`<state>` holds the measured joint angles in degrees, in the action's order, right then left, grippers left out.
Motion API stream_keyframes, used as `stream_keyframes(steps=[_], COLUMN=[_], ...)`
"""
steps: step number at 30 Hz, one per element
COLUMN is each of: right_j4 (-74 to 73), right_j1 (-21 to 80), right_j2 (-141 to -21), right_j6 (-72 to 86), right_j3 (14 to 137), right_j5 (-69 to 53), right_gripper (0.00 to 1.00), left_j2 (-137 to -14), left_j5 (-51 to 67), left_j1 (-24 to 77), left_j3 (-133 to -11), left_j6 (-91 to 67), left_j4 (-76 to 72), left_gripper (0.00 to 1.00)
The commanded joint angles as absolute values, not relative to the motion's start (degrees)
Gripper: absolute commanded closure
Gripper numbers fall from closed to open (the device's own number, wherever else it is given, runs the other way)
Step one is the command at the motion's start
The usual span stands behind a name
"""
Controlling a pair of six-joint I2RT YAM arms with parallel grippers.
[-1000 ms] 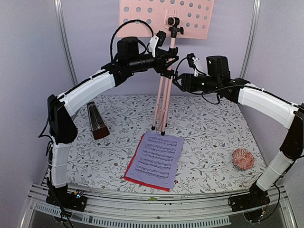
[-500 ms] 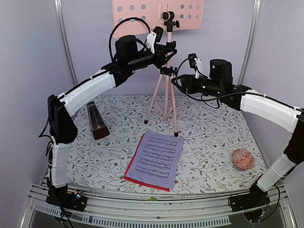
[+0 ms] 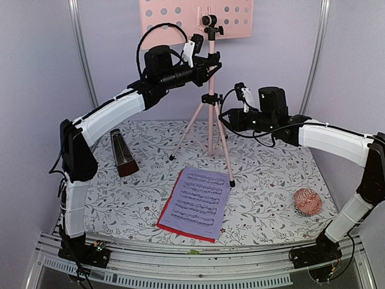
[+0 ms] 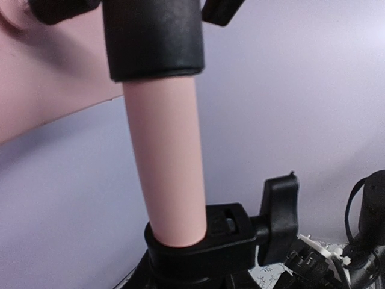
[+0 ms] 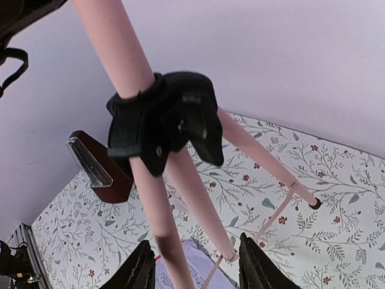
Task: Set up the instrument practice props
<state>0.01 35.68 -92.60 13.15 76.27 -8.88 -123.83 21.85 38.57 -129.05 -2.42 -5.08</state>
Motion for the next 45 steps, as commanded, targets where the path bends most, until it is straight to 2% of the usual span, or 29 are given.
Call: stream_keyframes(steps=[1, 7, 18, 25, 31, 37, 45], right_j4=[-1.04, -1.85, -3.70, 0.80, 4.24, 2.24, 2.31], right_j1=[35.94, 35.95, 35.95, 38.82, 40.08, 40.08, 40.09], right_j2=[-86.55, -80.73, -77.24, -78.56, -80.34, -79.62, -80.20], right_j6=[13.56, 13.22, 13.99, 15.69, 18.27, 18.12, 19.16], right_j3=[71.04, 65.22, 60.09, 58.76, 56.51, 56.57, 56.87], right_j5=[-8.75, -9.76, -14.22, -16.22, -12.08, -7.95, -9.89], right_gripper=[0.50, 0.40, 0.31, 0.31, 0.38, 0.38, 0.38], left_j2=[-118.37, -115.57, -113.46, -113.23, -113.26, -110.28, -109.45], left_j5=[25.86, 29.07, 32.48, 33.66, 34.72, 33.94, 34.54], left_j1=[38.12, 38.82, 39.02, 39.33, 39.62, 39.62, 39.59], left_j3=[-129.03, -122.00, -119.81, -121.11, -121.98, -122.51, -123.68], left_j6=[-2.80, -4.25, -4.39, -4.16, -4.13, -5.03, -5.40], left_j4=[-22.85, -27.49, -26.16, -26.02, -25.68, -25.22, -24.16], left_gripper=[1.00, 1.00, 1.00, 1.00, 1.00, 1.00, 1.00])
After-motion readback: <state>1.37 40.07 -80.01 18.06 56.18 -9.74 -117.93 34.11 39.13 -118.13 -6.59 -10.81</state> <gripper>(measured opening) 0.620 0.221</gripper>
